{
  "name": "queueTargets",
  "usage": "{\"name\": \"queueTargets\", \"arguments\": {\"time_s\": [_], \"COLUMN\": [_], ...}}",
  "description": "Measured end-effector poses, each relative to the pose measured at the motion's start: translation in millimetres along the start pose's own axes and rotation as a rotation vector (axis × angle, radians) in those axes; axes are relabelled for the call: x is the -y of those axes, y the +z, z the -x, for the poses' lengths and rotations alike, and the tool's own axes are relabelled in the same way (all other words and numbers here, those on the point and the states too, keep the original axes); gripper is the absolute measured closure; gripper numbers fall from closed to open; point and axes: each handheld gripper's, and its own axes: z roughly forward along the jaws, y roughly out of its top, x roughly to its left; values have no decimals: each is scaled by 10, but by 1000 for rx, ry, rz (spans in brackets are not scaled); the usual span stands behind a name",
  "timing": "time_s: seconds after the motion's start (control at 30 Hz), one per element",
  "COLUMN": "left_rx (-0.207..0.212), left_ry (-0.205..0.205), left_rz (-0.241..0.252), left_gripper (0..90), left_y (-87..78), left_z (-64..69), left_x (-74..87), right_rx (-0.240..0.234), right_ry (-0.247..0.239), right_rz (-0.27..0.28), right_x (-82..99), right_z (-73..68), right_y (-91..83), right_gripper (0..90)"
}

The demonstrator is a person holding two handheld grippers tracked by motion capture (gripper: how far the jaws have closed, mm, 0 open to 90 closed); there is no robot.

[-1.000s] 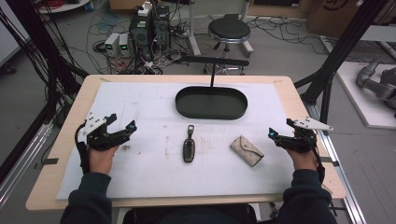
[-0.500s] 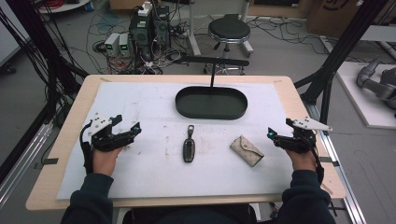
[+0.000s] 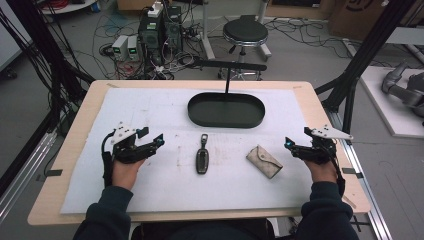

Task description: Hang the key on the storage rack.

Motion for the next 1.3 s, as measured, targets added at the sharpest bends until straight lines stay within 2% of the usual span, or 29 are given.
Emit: {"name": "queueTargets", "arguments": {"time_s": [0.1, 0.17, 0.2, 0.23, 0.27, 0.3, 0.33, 0.47, 0.5, 0.53, 0.57, 0.6, 0.73, 0.8, 0.87, 0.9, 1.0, 1.03, 1.1, 1.17, 1.2, 1.23, 1.3], "left_rx": [-14, -11, -7, 4, 4, 15, 15, 45, 66, 66, 72, 72, 57, 33, 18, 4, -17, -37, -43, -38, -30, -27, -23], "left_ry": [-44, -52, -44, -29, -29, -18, -18, -15, -13, -13, -1, -1, -14, -18, 2, 24, 43, 61, 66, 68, 76, 92, 88], "left_rz": [-31, -46, -53, -76, -76, -109, -109, -166, -184, -184, -212, -212, -263, -290, -310, -322, -343, -361, -364, -366, -367, -374, -378], "left_gripper": [373, 373, 373, 371, 367, 355, 348, 314, 314, 311, 305, 305, 298, 269, 265, 264, 264, 280, 301, 342, 342, 380, 380], "left_y": [108, 169, 191, 250, 250, 323, 323, 476, 547, 547, 621, 621, 733, 777, 815, 840, 877, 895, 902, 900, 893, 883, 866], "left_z": [91, 181, 222, 344, 344, 476, 476, 744, 858, 858, 954, 954, 1064, 1116, 1178, 1224, 1265, 1267, 1257, 1233, 1220, 1198, 1128], "left_x": [-7, -2, 1, 21, 21, 57, 57, 128, 142, 142, 153, 153, 196, 227, 257, 278, 308, 324, 331, 327, 323, 313, 307], "right_rx": [0, 2, 2, 2, 2, -2, -2, -8, -9, -9, -10, -10, -8, -10, -10, -11, -12, -14, -13, -14, -13, -13, -15], "right_ry": [0, -5, -5, -5, -5, -3, -3, -6, -7, -7, -7, -7, -5, -4, -2, -5, -5, -5, -5, -4, -3, -3, -2], "right_rz": [3, 2, 2, 2, 2, -1, -1, -5, -3, -3, -1, -1, 0, -2, -5, -6, -12, -10, -10, -10, -11, -10, -10], "right_x": [-9, -13, -13, -12, -12, -8, -8, -7, -7, -7, -7, -7, -4, 0, 2, 3, 3, 2, 2, 3, 4, 7, 9], "right_z": [-15, -26, -26, -29, -29, -28, -28, -31, -32, -32, -28, -28, -20, -19, -23, -26, -31, -35, -36, -34, -32, -30, -30], "right_y": [-7, -11, -11, -9, -9, -1, -1, 16, 16, 16, 12, 12, 5, 10, 17, 23, 27, 31, 31, 28, 26, 28, 25], "right_gripper": [170, 170, 170, 170, 170, 170, 170, 170, 170, 170, 170, 170, 170, 170, 170, 170, 170, 170, 170, 170, 170, 170, 170]}}
